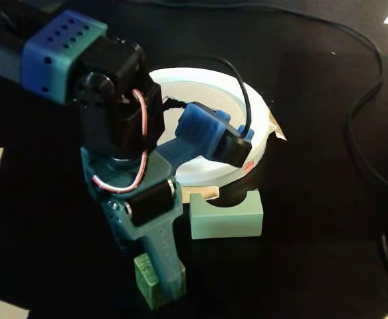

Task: Pick up the square block and drop it in corresponding square shaped hole

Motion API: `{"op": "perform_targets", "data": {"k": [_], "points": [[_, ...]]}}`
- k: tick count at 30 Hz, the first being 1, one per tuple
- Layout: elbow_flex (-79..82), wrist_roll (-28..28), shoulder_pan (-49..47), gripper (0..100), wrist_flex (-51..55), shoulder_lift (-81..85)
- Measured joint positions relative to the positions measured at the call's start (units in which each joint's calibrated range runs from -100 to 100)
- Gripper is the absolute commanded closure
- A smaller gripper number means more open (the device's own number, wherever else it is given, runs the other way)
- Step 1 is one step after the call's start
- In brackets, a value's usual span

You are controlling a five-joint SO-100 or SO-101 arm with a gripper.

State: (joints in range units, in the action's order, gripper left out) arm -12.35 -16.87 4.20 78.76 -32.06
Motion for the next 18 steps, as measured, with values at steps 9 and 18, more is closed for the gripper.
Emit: {"op": "perform_targets", "data": {"k": [9,18], "points": [[0.0,0.0,-0.1,37,0.0,0.0],[0.0,0.0,-0.1,68,0.0,0.0]]}}
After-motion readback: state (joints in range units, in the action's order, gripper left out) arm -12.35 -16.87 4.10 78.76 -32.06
